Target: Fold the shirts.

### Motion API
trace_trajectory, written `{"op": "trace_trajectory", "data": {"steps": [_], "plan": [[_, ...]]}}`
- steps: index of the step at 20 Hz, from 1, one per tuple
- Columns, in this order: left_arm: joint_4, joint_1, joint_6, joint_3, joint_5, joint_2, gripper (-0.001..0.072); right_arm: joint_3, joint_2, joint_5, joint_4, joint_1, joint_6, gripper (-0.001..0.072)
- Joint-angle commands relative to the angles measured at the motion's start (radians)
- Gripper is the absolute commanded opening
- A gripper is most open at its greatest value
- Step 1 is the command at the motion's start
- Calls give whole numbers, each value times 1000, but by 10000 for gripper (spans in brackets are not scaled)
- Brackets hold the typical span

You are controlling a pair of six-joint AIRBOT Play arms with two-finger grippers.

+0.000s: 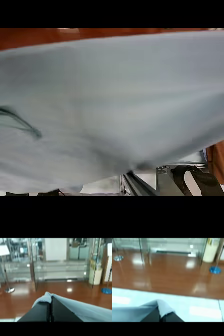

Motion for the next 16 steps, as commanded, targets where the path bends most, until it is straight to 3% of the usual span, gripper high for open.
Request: {"op": "trace_trajectory", "data": {"steps": [1, 4, 8, 12, 16], "plan": [[73, -43, -56, -122, -70, 2, 16, -139, 25, 26, -7, 1, 9, 30], [63, -43, -69, -286, -47, -46, 17, -340, 23, -29, 26, 1, 0, 30], [-26, -43, -68, -481, 94, -208, 17, -633, -63, -203, 113, 1, -45, 30], [-50, -43, -68, -529, 278, -498, 17, -727, -321, -397, 163, 4, -117, 30], [-80, -43, -68, -475, 477, -814, 16, -696, -651, -606, 365, 4, -227, 30]]}}
